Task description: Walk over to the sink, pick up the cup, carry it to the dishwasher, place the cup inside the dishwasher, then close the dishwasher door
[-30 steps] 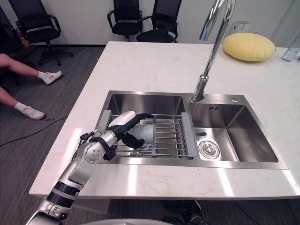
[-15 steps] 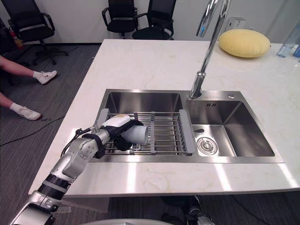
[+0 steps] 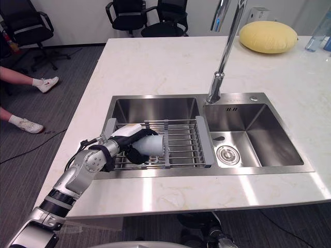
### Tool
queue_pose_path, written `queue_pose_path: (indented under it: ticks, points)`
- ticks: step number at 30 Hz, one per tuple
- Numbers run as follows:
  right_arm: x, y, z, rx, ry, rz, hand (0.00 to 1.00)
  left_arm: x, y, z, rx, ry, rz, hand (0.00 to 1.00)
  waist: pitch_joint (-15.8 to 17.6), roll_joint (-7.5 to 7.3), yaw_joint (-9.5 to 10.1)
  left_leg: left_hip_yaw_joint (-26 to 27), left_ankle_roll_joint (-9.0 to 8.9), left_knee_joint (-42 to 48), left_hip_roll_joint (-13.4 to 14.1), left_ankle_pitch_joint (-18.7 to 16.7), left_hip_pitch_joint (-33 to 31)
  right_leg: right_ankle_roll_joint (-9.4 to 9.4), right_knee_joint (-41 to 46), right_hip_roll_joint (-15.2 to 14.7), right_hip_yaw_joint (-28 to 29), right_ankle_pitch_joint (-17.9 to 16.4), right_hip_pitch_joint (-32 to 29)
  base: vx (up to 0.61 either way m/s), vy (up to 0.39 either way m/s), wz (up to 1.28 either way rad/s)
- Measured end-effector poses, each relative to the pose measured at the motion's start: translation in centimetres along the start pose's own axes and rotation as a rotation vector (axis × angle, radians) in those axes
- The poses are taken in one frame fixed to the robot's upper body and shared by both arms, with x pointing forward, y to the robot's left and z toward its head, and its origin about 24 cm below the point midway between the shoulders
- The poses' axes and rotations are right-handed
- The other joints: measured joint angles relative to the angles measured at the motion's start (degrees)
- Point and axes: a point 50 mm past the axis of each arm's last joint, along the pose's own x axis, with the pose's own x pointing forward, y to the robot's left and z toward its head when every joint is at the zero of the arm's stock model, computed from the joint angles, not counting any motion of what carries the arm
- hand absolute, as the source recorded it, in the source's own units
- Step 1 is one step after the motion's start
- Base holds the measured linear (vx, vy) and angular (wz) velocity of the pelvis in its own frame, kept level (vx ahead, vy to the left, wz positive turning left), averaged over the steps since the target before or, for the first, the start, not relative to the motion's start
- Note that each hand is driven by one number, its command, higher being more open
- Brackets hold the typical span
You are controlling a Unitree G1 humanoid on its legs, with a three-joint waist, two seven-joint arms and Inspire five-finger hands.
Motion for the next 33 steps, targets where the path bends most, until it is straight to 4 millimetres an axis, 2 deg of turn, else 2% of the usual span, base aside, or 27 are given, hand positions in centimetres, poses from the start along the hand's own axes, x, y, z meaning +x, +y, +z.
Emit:
queue_pose_path:
  ticks: [5, 7, 9, 12, 16, 20, 24, 26, 29, 31, 32, 33]
  points:
    - [-0.1, -0.3, 0.0, 0.005, -0.011, -0.014, 0.9, -0.9, 2.3, 2.6, -0.225, -0.155, 0.263, 0.3, 0.75, -0.12, 0.07, 0.03, -0.05, -0.01, 0.06, -0.14, 0.81, 0.05, 0.18, 0.04, 0.21, -0.06, 0.7, 0.0, 0.0, 0.0]
    - [-0.2, -0.4, -0.2, 0.009, -0.006, -0.018, 0.9, -2.0, 2.9, 4.2, -0.375, -0.257, 0.395, 0.3, 0.92, -0.07, 0.09, 0.05, -0.18, -0.01, 0.15, -0.3, 1.19, 0.17, 0.34, 0.13, 0.32, -0.23, 1.03, 0.0, 0.0, 0.0]
    - [-0.3, -0.4, -0.3, 0.011, -0.002, -0.02, 0.9, -3.0, 2.9, 4.9, -0.476, -0.321, 0.46, 0.3, 0.93, -0.06, 0.12, 0.11, -0.27, -0.01, 0.24, -0.36, 1.44, 0.34, 0.8, 0.2, 0.44, -0.52, 1.02, 0.0, 0.0, 0.0]
    - [-0.4, -0.5, -0.6, 0.018, 0.004, -0.023, 0.9, -4.4, 2.1, 5.3, -0.658, -0.373, 0.516, 0.3, 0.93, -0.05, 0.38, 0.34, -0.39, -0.01, 0.37, -0.54, 1.92, 0.55, 1.57, 0.33, 0.71, -0.92, 1.01, 0.0, -0.014, -0.05]
    - [-0.8, -0.5, -1.2, 0.029, 0.013, -0.028, 0.9, -5.7, 0.0, 4.9, -0.925, -0.38, 0.544, 0.3, 0.92, -0.05, 1.69, 0.98, -0.46, -0.01, 0.57, -0.78, 2.2, 0.58, 1.72, 0.56, 1.25, -0.93, 0.95, 0.0, -0.011, -0.07]
    - [-0.9, -0.4, -1.2, 0.033, 0.003, -0.035, 0.9, -7.5, -0.9, 5.0, -1.062, -0.383, 0.588, 0.3, 0.92, -0.06, 2.51, 2.47, -0.49, 0.74, 0.96, -1.7, 2.61, 0.67, 2.01, 0.79, 2.59, -0.98, 0.87, 0.0, -0.006, -0.17]
    - [-0.9, -0.2, -0.7, 0.03, -0.03, -0.039, 0.9, -8.6, -1.0, 5.7, -1.108, -0.415, 0.62, 0.3, 0.95, -0.14, 3.45, 4.4, -0.5, 5.65, 1.64, -4.82, 1.14, 0.98, 2.21, 0.89, 4.64, -0.81, 0.54, 0.0, 0.011, -0.3]
    - [-0.9, 0.0, -0.4, 0.031, -0.048, -0.044, 0.9, -8.9, -0.7, 6.3, -1.112, -0.447, 0.635, 0.3, 0.92, -0.23, 4.16, 5.95, -0.54, 8.75, 2.25, -6.57, -0.54, 1.73, 2.4, 1.17, 6.31, -0.32, -0.76, -0.01, 0.015, -0.42]
    - [-0.5, 0.6, 1.3, 0.019, -0.114, -0.032, 0.9, -9.3, -0.1, 7.2, -1.113, -0.502, 0.664, 0.3, 1.37, -0.59, 4.98, 8.56, -0.45, 15.81, 4.15, -9.94, -4.49, 2.71, 4.63, 2.13, 9.14, 0.35, -4.17, -0.04, 0.012, -0.52]
    - [-0.2, 1.1, 2.8, 0.01, -0.171, -0.021, 0.9, -9.4, 0.4, 7.5, -1.1, -0.531, 0.684, 0.3, 2.44, -1.04, 5.23, 9.76, -0.14, 20.08, 5.8, -11.69, -6.88, 4.0, 7.56, 2.91, 9.42, 1.15, -6.92, -0.13, 0.022, -0.4]
    - [0.0, 1.1, 3.7, 0.004, -0.204, -0.028, 0.9, -9.3, 0.7, 7.6, -1.1, -0.54, 0.697, 0.3, 2.72, -0.91, 5.48, 10.02, 0.43, 20.68, 6.73, -11.54, -8.33, 6.7, 7.06, 3.12, 9.08, 2.65, -7.94, -0.19, 0.014, -0.21]
    - [0.1, 1.1, 4.2, 0.002, -0.217, -0.03, 0.9, -9.3, 0.8, 7.6, -1.097, -0.545, 0.707, 0.3, 3.49, -0.91, 5.78, 10.57, 0.64, 20.82, 7.05, -11.42, -8.41, 6.4, 11.01, 2.91, 8.1, 0.51, -8.74, -0.17, 0.01, -0.06]
